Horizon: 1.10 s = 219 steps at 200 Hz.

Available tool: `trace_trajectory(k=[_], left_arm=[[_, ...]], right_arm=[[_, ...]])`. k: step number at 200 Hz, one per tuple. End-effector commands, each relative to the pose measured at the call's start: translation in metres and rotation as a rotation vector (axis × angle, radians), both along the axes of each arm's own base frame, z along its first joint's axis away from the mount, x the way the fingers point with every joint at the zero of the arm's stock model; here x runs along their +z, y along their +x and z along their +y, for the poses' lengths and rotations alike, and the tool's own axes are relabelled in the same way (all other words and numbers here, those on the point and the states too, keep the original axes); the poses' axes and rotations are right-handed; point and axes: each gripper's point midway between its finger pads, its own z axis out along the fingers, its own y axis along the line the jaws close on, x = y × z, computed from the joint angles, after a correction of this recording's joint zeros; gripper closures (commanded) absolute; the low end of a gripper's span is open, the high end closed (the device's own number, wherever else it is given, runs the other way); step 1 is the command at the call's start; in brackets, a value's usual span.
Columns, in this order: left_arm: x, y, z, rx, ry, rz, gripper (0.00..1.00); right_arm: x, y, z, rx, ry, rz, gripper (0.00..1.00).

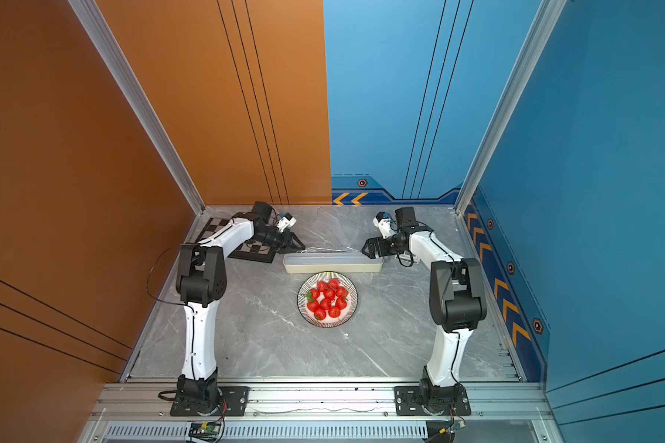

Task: Wrap the plate with plastic wrap
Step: Pull the plastic wrap from the plastic wrap cutting box.

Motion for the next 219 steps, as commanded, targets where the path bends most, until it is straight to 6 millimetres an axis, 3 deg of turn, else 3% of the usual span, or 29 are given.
trace_trajectory(k=[1, 73, 131, 172, 208, 219], left_arm=[[0.002, 0.0, 0.005, -0.02, 0.028, -0.021, 0.68], [0.002, -0.001, 0.003, -0.033, 0.037, -0.036, 0.84], [0.007, 0.002, 0.003, -0.033, 0.041, -0.055, 0.96], [0.013, 0.003, 0.001, -0.035, 0.042, -0.071, 1.0], [0.021, 0.003, 0.002, -0.035, 0.05, -0.092, 1.0], [0.024, 0.003, 0.002, -0.033, 0.056, -0.1, 1.0]], right_arm=[[-0.009, -0.003, 0.006, 0.062, -0.051, 0.023, 0.06], [-0.02, 0.002, 0.013, 0.105, -0.086, 0.048, 0.16], [-0.02, 0.004, 0.022, 0.132, -0.064, 0.052, 0.35], [-0.018, 0.004, 0.025, 0.145, -0.058, 0.044, 0.59], [-0.011, 0.007, 0.022, 0.131, -0.078, 0.022, 1.0], [-0.005, 0.009, 0.02, 0.126, -0.088, 0.005, 1.0]])
